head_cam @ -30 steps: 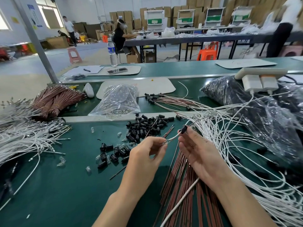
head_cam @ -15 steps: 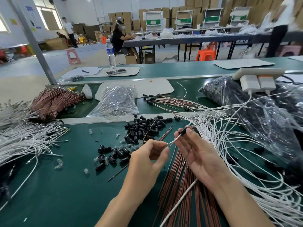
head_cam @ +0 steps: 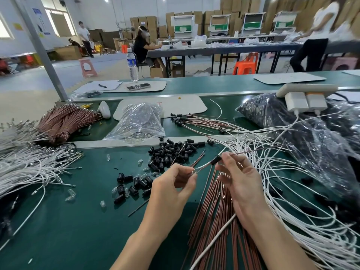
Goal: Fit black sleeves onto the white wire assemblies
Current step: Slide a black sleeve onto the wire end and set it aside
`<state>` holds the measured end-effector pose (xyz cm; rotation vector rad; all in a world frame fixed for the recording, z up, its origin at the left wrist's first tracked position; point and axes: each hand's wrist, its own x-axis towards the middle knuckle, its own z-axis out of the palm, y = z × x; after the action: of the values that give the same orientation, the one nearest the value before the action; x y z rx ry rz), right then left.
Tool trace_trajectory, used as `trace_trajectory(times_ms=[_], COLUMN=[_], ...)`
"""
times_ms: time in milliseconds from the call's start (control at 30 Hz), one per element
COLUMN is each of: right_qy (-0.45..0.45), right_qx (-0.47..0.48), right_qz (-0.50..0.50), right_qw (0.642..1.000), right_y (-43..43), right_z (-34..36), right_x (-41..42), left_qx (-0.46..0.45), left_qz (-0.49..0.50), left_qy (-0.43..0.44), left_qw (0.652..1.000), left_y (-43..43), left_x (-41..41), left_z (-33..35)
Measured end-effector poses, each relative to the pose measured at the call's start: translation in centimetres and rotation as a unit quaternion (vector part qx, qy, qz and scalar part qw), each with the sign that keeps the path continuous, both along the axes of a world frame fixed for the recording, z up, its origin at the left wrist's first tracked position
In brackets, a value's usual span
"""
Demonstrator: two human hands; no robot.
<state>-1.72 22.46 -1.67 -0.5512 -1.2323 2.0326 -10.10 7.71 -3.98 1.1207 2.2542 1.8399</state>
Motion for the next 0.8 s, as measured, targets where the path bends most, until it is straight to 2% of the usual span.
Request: trace_trajectory(times_ms=[100, 167, 400, 800], right_qy=[-0.039, -0.048, -0.032, -0.021], right_qx=[0.12, 0.137, 0.004, -0.013], right_qz=[-0.03, -0.03, 0.103, 0.188], right_qw=[0.992, 0.989, 0.994, 0.982], right_y=[-0.2, -0.3, -0.9, -1.1], right_z=[-0.3, -0.4, 0.1, -0.4], right_x=[0.1, 0.2, -0.2, -0.1], left_qx=[-0.005, -0.011, -0.015, -0.011], left_qz=[0.001, -0.003, 0.025, 0.029], left_qy=[0.008, 0.01, 0.032, 0.064], left_qw=[1.0, 1.0, 0.999, 0.997], left_y=[-0.1, 0.0, -0.1, 0.1], left_x=[0.0, 0.1, -0.2, 0.2], left_z=[0.0, -0.1, -0.1, -0.1])
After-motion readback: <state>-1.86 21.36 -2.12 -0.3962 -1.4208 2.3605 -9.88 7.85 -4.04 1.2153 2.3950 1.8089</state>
